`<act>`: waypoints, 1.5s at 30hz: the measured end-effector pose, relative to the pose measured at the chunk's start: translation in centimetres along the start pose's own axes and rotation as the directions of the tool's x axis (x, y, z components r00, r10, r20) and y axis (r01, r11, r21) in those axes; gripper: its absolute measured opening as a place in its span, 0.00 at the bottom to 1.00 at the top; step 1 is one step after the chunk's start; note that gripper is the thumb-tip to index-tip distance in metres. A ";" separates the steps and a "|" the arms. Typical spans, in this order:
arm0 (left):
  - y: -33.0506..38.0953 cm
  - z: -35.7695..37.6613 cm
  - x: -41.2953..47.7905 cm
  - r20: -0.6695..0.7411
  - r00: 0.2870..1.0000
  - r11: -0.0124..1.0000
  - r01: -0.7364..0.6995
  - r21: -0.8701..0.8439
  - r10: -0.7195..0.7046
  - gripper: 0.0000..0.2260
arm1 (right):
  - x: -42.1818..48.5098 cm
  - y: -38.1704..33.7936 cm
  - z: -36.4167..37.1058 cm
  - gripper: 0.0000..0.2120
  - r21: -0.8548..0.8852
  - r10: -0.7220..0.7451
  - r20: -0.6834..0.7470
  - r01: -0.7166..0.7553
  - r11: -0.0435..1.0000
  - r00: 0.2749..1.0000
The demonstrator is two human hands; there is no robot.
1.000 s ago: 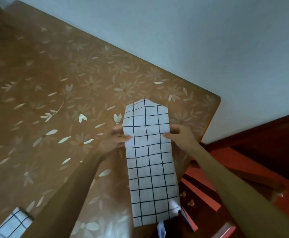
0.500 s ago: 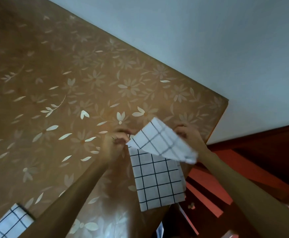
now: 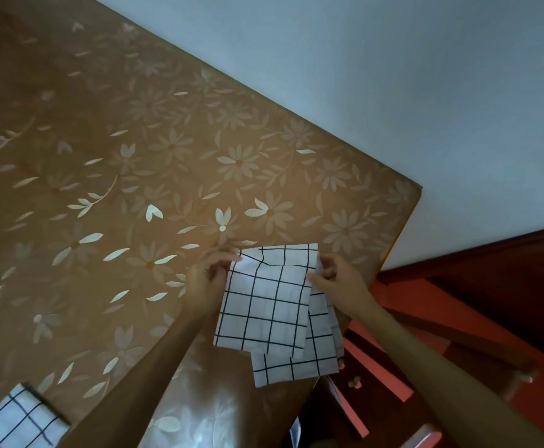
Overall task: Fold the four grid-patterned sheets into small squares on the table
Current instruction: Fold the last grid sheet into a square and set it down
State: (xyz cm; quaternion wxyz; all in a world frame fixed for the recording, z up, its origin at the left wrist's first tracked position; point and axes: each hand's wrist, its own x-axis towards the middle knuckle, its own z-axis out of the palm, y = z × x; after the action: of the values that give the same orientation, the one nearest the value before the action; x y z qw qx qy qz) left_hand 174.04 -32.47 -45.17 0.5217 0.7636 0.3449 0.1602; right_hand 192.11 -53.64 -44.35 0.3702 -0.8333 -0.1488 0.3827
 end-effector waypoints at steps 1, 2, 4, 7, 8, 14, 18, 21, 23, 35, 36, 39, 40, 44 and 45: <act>0.5 0.0 -0.5 -0.021 0.996 0.996 0.085 0.001 -0.085 0.13 | 0.0 0.1 0.3 0.24 0.004 0.005 -0.021 -0.005 1.000 1.000; 0.9 0.0 -1.0 -0.013 0.980 0.980 0.197 -0.008 -0.198 0.09 | 0.0 0.1 0.7 0.25 0.008 0.010 -0.038 -0.009 1.000 0.999; 1.3 0.1 -1.9 0.050 0.916 0.916 0.400 -0.038 -0.398 0.11 | -0.1 -0.3 1.4 0.25 0.016 0.026 -0.059 -0.025 1.000 0.998; 1.2 0.5 -2.2 0.090 0.850 0.841 0.527 -0.127 -0.519 0.18 | -0.3 -0.8 1.7 0.24 0.044 0.044 -0.070 -0.041 0.998 0.997; 1.7 0.6 -2.1 0.096 0.840 0.830 0.543 -0.126 -0.534 0.17 | -0.4 -0.9 1.6 0.23 0.057 0.041 -0.078 -0.037 0.998 0.996; 1.5 0.7 -1.8 0.076 0.885 0.885 0.447 0.131 -0.459 0.08 | -0.9 -0.2 1.0 0.22 -0.070 0.011 -0.102 -0.018 0.997 0.995; 2.4 1.2 -2.5 0.085 0.927 0.910 0.336 0.241 -0.365 0.07 | -1.6 0.2 0.3 0.22 -0.139 0.004 -0.074 -0.015 0.990 0.997; 2.4 1.5 -3.0 0.057 0.956 0.861 0.233 0.452 -0.288 0.11 | -2.4 0.5 0.0 0.23 -0.227 -0.009 -0.093 -0.013 0.974 0.996; 2.3 1.5 -3.1 0.021 0.964 0.828 0.217 0.517 -0.266 0.17 | -2.8 0.8 -0.1 0.24 -0.299 -0.021 -0.131 -0.020 0.954 0.991; 5.9 4.0 2.3 0.410 0.906 0.748 -0.203 0.632 -0.101 0.16 | -5.2 2.6 0.5 0.28 -0.315 0.169 -0.074 -0.184 0.931 0.983; 5.7 3.9 2.4 0.402 0.910 0.795 -0.168 0.583 -0.102 0.10 | -5.3 2.9 0.3 0.30 -0.297 0.176 -0.085 -0.193 0.935 0.981; 4.9 2.2 2.5 0.419 0.898 0.931 -0.032 0.363 -0.133 0.08 | -5.8 3.6 -0.7 0.30 -0.220 0.195 -0.120 -0.218 0.951 0.973; 4.7 1.4 2.4 0.422 0.897 0.960 0.011 0.281 -0.134 0.10 | -6.0 3.6 -1.1 0.27 -0.179 0.217 -0.120 -0.236 0.955 0.969; 4.5 -1.5 0.9 0.422 0.891 0.984 0.178 0.007 -0.164 0.04 | -6.2 4.6 -1.5 0.27 0.006 0.312 -0.078 -0.313 0.950 0.947; 4.2 -1.8 0.6 0.432 0.878 0.969 0.244 -0.029 -0.208 0.05 | -6.3 4.7 -1.3 0.30 0.025 0.310 -0.085 -0.309 0.951 0.947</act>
State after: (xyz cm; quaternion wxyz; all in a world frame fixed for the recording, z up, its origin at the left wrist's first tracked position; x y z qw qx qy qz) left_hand 174.85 -31.71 -40.72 0.6305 0.7125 0.3025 -0.0582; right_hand 188.79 -60.82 -43.88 0.3166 -0.8601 0.0023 0.4000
